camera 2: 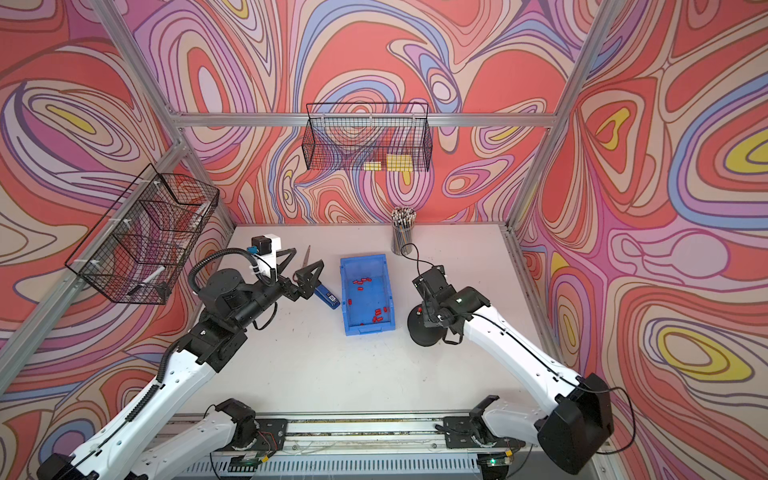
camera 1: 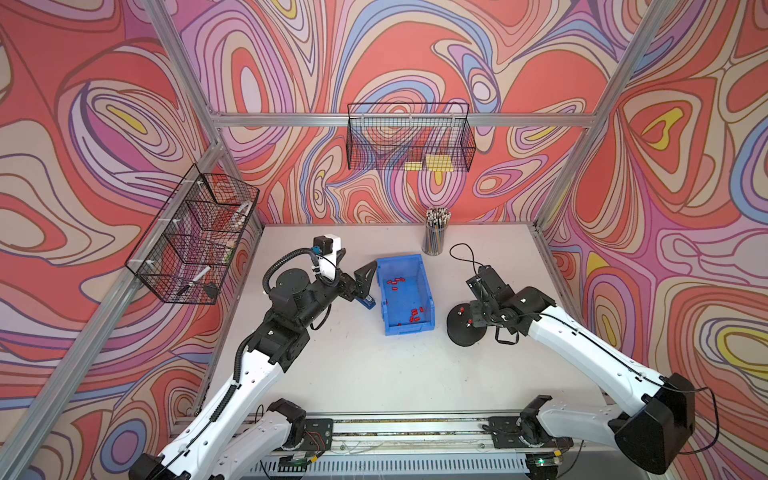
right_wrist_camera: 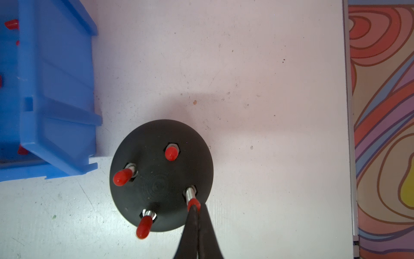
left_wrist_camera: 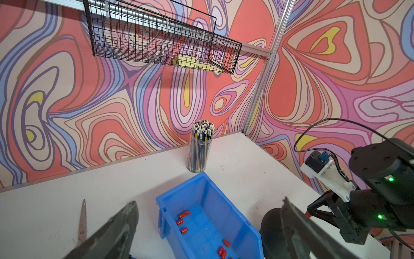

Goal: Cover the protruding screws with screw protection sleeves
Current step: Attach the screw protection sleeve to the screw.

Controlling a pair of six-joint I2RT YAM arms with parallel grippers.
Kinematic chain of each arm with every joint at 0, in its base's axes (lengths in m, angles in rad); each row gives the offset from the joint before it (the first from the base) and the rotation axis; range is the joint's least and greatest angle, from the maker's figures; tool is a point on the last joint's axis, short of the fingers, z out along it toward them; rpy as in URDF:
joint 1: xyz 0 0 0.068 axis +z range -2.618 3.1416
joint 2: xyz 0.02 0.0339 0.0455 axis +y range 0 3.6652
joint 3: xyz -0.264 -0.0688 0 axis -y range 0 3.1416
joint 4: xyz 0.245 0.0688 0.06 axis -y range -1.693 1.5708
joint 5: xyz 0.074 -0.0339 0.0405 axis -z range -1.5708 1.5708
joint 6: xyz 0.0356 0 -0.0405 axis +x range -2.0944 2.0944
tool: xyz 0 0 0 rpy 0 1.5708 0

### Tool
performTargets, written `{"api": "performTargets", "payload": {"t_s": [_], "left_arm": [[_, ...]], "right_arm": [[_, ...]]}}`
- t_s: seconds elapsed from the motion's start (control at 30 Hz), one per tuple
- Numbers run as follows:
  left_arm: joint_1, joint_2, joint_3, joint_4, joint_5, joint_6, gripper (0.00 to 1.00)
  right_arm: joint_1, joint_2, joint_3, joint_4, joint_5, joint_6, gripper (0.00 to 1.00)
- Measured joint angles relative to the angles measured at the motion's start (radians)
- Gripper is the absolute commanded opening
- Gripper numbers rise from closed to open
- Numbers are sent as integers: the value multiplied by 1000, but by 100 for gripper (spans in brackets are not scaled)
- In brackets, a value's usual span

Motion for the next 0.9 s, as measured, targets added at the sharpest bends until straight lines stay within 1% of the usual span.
{"api": "performTargets", "payload": {"t_s": [0.6,0.63,0.7,0.8,0.87,0.9], "left_arm": [[0,0,0,0,0,0,99],[0,0,0,0,0,0,99],[0,0,0,0,0,0,99],[0,0,0,0,0,0,99],[0,0,0,0,-4,0,99],[0,0,0,0,-8,0,99]], "right_arm": [[-6,13,-19,23,-19,-4,0],[-6,13,-19,23,-21,-5,3],[-7,13,-19,24,-28,-5,14],[-7,9,-19,27,-44,-6,25],[-7,-3,-19,30,-54,-8,30],[-7,-11,-18,30,-57,-7,31]]}}
